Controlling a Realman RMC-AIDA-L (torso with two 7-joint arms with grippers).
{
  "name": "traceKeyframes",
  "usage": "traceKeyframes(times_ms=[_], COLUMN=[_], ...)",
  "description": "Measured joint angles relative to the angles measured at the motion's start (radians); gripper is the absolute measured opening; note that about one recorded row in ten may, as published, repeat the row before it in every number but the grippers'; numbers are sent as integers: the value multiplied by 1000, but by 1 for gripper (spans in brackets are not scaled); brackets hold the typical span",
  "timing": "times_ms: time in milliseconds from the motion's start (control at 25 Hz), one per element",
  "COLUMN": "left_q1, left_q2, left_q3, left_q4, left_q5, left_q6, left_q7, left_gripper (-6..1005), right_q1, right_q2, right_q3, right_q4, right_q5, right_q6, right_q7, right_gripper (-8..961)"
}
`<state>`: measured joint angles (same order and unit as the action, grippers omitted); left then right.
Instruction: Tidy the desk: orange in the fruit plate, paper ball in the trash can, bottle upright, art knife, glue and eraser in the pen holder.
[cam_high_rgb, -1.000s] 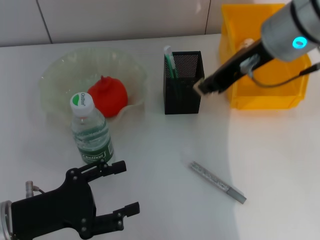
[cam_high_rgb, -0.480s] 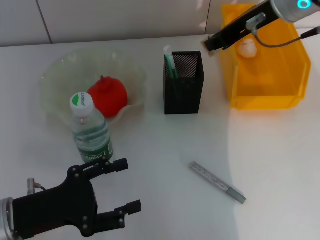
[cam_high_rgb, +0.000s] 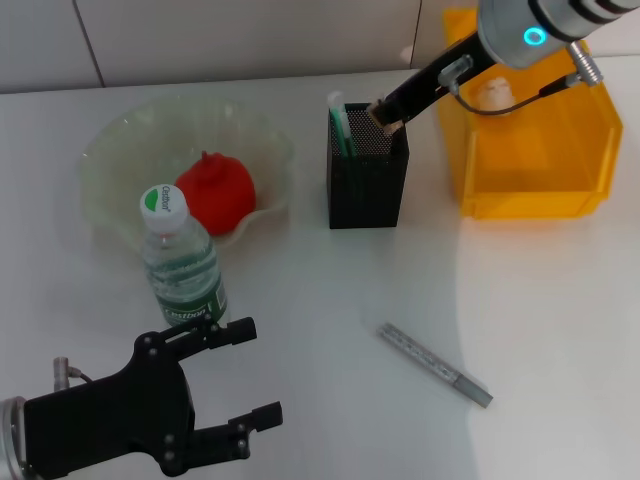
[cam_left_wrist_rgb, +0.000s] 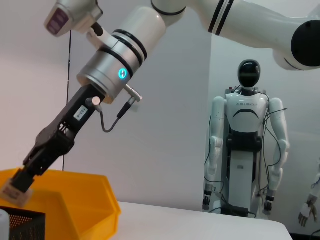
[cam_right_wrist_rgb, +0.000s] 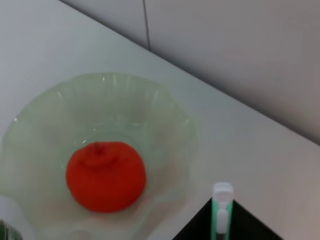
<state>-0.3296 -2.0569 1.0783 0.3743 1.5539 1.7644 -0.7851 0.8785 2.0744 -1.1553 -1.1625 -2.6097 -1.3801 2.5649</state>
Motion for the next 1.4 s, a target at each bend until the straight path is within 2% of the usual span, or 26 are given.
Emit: traceKeyframes(times_ms=[120, 280, 440, 560, 640, 680, 720, 760, 840, 960, 1040, 1080, 1240, 1400], left_q1=[4, 4, 7, 8, 8, 8, 8, 8, 8, 5, 2, 0, 0, 0], left_q2=[0, 0, -1, -1, -2, -2, -2, -2, -2, -2, -2, -2, 0, 3], left_q3=[0, 0, 0, 0, 0, 0, 0, 0, 0, 0, 0, 0, 0, 0], left_q4=[0, 0, 0, 0, 0, 0, 0, 0, 0, 0, 0, 0, 1, 2], left_q5=[1, 1, 0, 0, 0, 0, 0, 0, 0, 1, 2, 2, 3, 3], left_q6=[1, 1, 3, 3, 3, 3, 3, 3, 3, 3, 3, 2, 2, 2], left_q7=[3, 3, 3, 3, 3, 3, 3, 3, 3, 3, 1, -1, -2, -3], left_gripper=[805, 805, 805, 805, 805, 805, 805, 805, 805, 805, 805, 805, 805, 805], right_q1=[13, 6, -5, -31, -80, -80, -125, -125, -195, -226, -249, -249, -249, -243], right_q2=[2, 3, 4, 5, 7, 7, 7, 7, 8, 10, 11, 11, 13, 13], right_q3=[-8, -19, -19, -30, -86, -86, -149, -149, -262, -321, -411, -411, -516, -547], right_q4=[31, -5, -91, -192, -293, -293, -358, -358, -450, -475, -457, -457, -371, -339], right_q5=[0, 1, -2, -2, -2, -2, -2, -2, -5, -6, -13, -13, -16, -17], right_q6=[5, -22, -106, -232, -362, -362, -422, -422, -479, -483, -465, -465, -381, -343], right_q7=[-10, 0, 47, 90, 119, 119, 152, 152, 205, 226, 269, 269, 298, 310], right_gripper=[140, 224, 308, 371, 438, 471, 504, 538, 575, 585, 596, 604, 633, 662])
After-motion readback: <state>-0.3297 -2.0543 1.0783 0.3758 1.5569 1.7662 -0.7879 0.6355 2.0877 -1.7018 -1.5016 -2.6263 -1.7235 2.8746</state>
